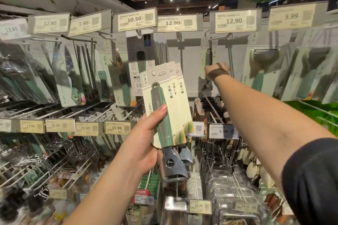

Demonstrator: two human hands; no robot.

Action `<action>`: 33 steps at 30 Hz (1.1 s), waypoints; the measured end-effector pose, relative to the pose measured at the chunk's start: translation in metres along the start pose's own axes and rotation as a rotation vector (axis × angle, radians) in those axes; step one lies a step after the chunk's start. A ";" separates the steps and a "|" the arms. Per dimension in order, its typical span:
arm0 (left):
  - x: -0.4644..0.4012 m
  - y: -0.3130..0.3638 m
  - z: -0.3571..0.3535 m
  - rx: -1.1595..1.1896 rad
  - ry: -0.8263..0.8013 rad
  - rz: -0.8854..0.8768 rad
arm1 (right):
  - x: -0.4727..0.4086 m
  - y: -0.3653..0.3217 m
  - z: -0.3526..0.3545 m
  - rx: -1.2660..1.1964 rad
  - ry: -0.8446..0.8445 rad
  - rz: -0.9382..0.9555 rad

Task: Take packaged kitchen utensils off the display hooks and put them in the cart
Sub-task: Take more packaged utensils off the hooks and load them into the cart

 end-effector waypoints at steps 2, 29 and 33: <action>0.003 0.000 0.002 -0.010 0.003 -0.018 | 0.027 -0.001 0.001 -0.055 -0.043 -0.003; 0.016 -0.041 0.023 -0.165 0.179 -0.081 | 0.346 0.027 0.021 -0.081 -0.415 0.519; 0.016 -0.046 0.027 -0.186 0.162 -0.032 | 0.340 0.030 0.022 -0.160 -0.439 0.446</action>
Point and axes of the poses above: each hand's wrist, its own x-axis away from the middle knuckle, its own z-axis out of the back of the hand, y = z × x, the point moved 10 cm from there along -x, towards the middle knuckle, and after that the axes turned 3 degrees about -x, right-handed, at the moved point
